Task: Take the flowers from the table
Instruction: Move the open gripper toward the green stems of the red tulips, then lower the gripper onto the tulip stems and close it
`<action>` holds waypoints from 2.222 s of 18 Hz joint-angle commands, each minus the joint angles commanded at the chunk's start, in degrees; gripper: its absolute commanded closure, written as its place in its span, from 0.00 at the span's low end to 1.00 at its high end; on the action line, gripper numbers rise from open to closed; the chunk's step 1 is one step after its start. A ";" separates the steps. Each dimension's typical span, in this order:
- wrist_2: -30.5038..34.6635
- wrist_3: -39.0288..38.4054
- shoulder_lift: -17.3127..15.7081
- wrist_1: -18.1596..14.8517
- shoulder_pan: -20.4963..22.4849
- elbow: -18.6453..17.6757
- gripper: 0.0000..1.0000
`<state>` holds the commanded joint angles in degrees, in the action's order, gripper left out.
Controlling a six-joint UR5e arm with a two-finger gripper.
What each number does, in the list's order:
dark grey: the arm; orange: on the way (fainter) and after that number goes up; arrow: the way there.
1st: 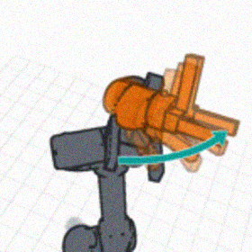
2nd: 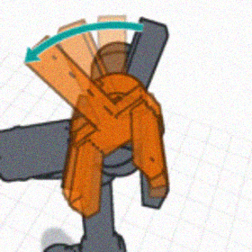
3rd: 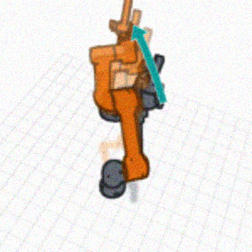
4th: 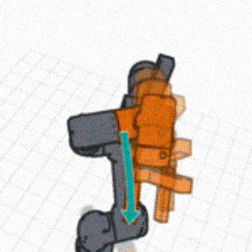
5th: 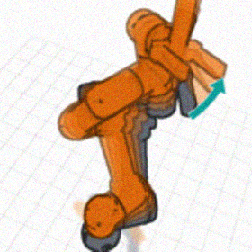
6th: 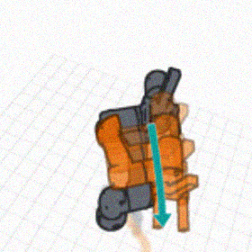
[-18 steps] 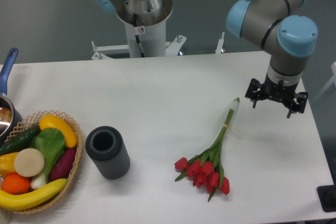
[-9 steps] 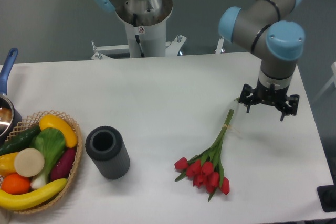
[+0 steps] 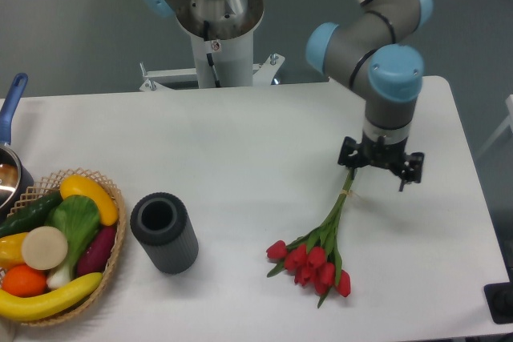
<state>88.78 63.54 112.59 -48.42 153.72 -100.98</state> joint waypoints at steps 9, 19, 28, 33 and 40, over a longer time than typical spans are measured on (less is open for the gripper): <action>-0.36 0.71 2.10 0.87 -3.61 -3.35 0.00; -0.27 -1.93 6.32 0.87 -4.40 1.49 0.00; -0.27 -5.09 8.26 0.87 -4.92 2.63 0.51; -0.45 -6.14 8.00 0.87 -4.92 2.72 1.00; -0.27 -8.96 5.98 0.78 -4.84 3.77 1.00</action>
<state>88.50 54.58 118.57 -47.64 148.89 -97.21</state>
